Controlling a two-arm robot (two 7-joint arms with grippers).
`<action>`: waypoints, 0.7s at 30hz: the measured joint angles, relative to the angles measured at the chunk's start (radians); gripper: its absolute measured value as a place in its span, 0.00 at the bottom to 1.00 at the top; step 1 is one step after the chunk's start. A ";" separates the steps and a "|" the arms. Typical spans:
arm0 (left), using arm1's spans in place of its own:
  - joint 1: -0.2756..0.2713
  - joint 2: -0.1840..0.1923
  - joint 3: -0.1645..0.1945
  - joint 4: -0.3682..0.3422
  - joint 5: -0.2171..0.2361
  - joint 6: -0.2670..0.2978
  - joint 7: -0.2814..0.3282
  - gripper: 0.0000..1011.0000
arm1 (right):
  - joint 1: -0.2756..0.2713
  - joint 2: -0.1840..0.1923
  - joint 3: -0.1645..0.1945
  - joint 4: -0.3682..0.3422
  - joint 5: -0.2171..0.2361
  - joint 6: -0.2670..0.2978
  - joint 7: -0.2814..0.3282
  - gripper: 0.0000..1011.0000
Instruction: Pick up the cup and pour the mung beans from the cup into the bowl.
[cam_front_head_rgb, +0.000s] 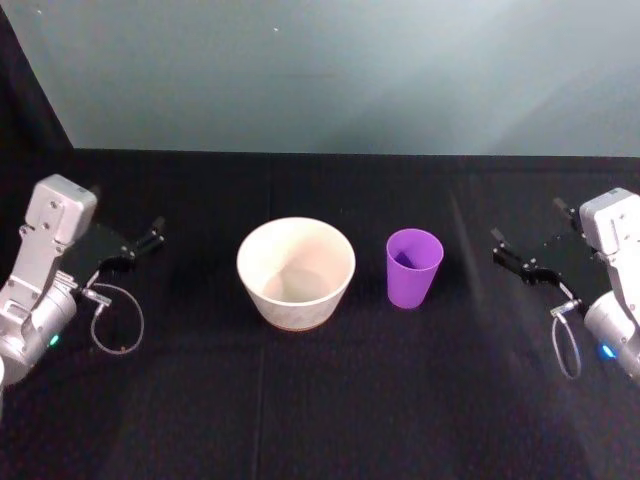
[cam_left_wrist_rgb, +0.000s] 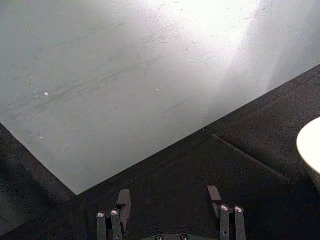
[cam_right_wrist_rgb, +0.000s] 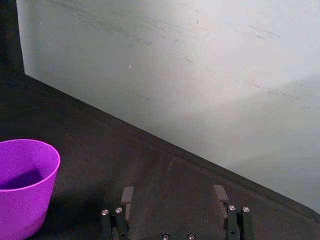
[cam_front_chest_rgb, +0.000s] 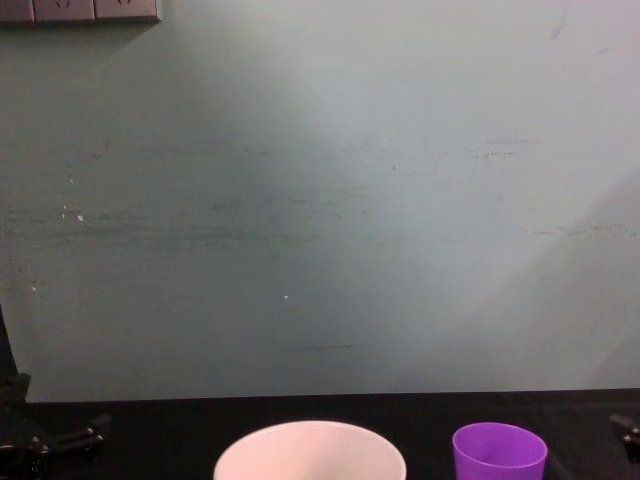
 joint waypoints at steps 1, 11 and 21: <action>0.000 0.000 0.000 0.000 0.000 0.000 0.000 0.99 | 0.000 0.000 0.000 0.000 0.000 0.000 0.000 0.99; 0.000 0.000 0.000 0.000 0.000 0.000 0.000 0.99 | -0.003 0.000 0.002 0.000 -0.004 0.002 0.000 0.99; 0.000 0.000 0.000 0.000 0.000 0.000 0.000 0.99 | -0.098 0.034 0.031 -0.067 -0.011 -0.010 0.023 0.99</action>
